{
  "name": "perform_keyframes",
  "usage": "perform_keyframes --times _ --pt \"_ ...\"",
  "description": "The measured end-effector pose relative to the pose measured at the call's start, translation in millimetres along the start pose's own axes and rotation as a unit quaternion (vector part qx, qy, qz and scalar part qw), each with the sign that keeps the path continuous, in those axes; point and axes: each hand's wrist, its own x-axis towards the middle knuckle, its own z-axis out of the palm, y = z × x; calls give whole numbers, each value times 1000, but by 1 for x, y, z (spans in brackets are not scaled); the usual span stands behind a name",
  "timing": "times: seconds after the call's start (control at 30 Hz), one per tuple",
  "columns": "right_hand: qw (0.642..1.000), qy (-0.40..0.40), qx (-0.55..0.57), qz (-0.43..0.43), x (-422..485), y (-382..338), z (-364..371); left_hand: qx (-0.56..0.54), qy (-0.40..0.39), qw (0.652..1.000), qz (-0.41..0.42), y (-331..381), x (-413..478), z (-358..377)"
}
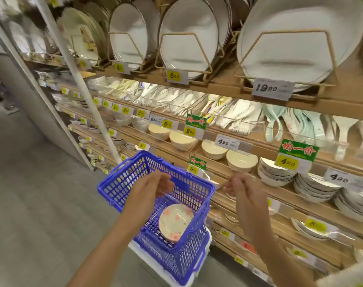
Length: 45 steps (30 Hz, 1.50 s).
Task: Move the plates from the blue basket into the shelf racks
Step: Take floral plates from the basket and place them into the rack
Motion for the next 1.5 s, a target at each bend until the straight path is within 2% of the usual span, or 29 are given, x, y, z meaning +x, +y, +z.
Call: perform_keyframes --times 0.2,0.4,0.6,0.77,1.03,1.2,1.37,1.5 --pt "984 -118 -72 107 -37 43 36 33 8 997 -64 -48 -7 -40" --pt "971 -142 -88 169 -48 69 80 34 -11 994 -106 -91 3 -81" --pt "959 -128 -123 221 -51 90 137 38 -57 988 -135 -118 27 -134" --pt "949 -85 -128 274 -58 111 175 66 -103 982 -143 -140 58 -169" --pt "911 -52 -140 385 -48 148 204 132 -178 955 -198 -186 121 -149" --pt "869 -24 -56 492 -19 189 222 193 -219 930 -225 -220 162 -116" --pt "779 24 9 627 4 237 245 265 -233 904 -240 -264 208 -82" --pt "731 61 9 679 11 277 259 348 -265 870 -230 -298 235 -46"
